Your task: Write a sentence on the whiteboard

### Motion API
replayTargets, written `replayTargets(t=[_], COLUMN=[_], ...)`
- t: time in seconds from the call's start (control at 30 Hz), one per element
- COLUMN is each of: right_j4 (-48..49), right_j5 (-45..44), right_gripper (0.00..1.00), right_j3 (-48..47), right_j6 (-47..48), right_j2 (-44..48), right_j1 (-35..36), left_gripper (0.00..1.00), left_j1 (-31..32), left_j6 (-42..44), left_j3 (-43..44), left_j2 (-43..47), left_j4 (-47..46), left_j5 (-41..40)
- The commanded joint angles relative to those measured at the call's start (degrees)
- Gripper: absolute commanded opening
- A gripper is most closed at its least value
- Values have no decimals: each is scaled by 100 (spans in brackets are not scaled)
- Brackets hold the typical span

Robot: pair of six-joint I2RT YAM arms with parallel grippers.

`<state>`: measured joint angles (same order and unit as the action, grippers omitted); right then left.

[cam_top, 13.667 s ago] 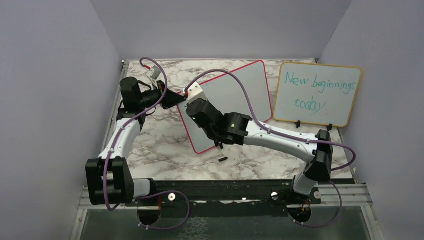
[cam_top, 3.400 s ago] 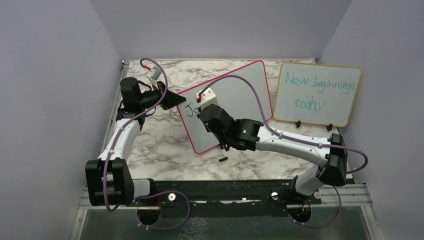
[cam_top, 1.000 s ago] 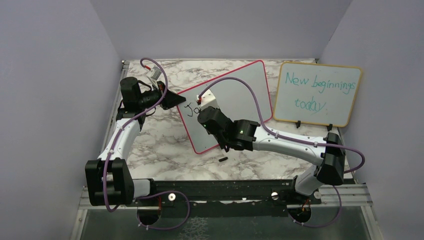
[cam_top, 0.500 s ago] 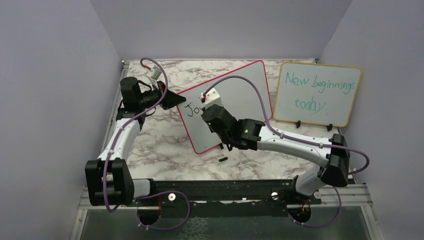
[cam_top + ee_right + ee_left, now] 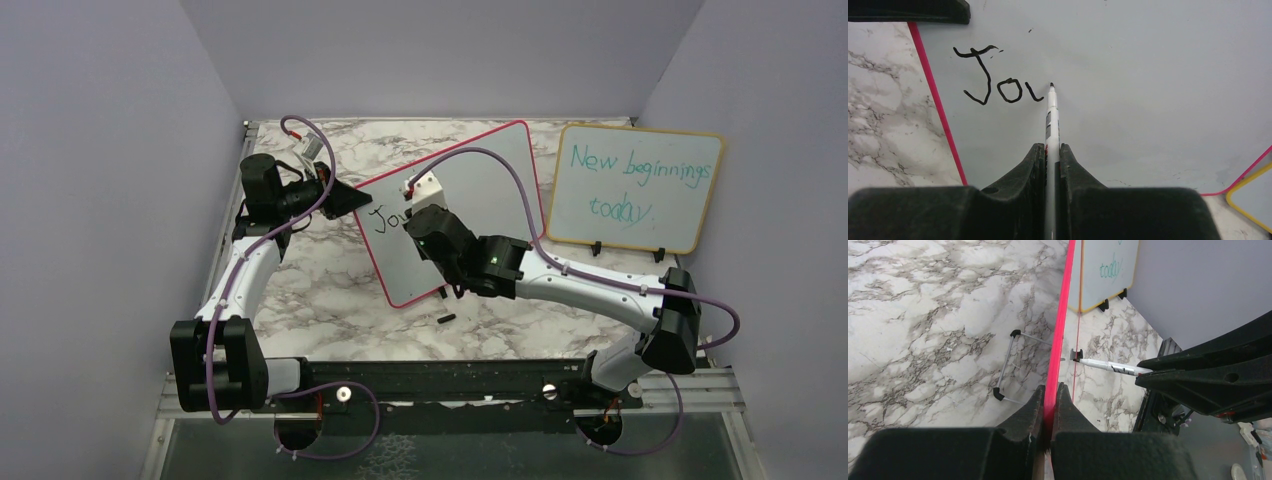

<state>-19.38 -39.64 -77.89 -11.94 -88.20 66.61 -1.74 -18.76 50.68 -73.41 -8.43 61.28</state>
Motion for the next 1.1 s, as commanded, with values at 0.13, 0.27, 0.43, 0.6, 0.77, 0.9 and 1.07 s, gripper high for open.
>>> replayTargets(t=[0.13, 0.27, 0.43, 0.6, 0.77, 0.9, 1.07], right_j4=[251, 241, 100, -100, -351, -522, -689], right_j5=[57, 123, 207, 322, 425, 514, 623], right_gripper=[0, 0, 0, 0, 1, 1, 1], right_j3=[-54, -60, -127, -157, -217, -234, -218], right_j6=[61, 56, 26, -21, -83, -135, -193], right_j2=[-29, -81, -165, -188, -218, -214, -223], right_j1=[-84, -95, -96, -95, -95, -95, -100], left_gripper=[0, 0, 0, 0, 0, 0, 0], left_j1=[60, 57, 59, 60, 59, 58, 59], left_j6=[505, 505, 504, 503, 504, 514, 514], left_j3=[-67, -67, -67, -67, -67, -66, -67], left_j2=[-156, -163, -165, -161, -158, -161, -161], left_j4=[424, 428, 423, 429, 422, 429, 425], left_j5=[-562, -564, -564, -571, -581, -582, -572])
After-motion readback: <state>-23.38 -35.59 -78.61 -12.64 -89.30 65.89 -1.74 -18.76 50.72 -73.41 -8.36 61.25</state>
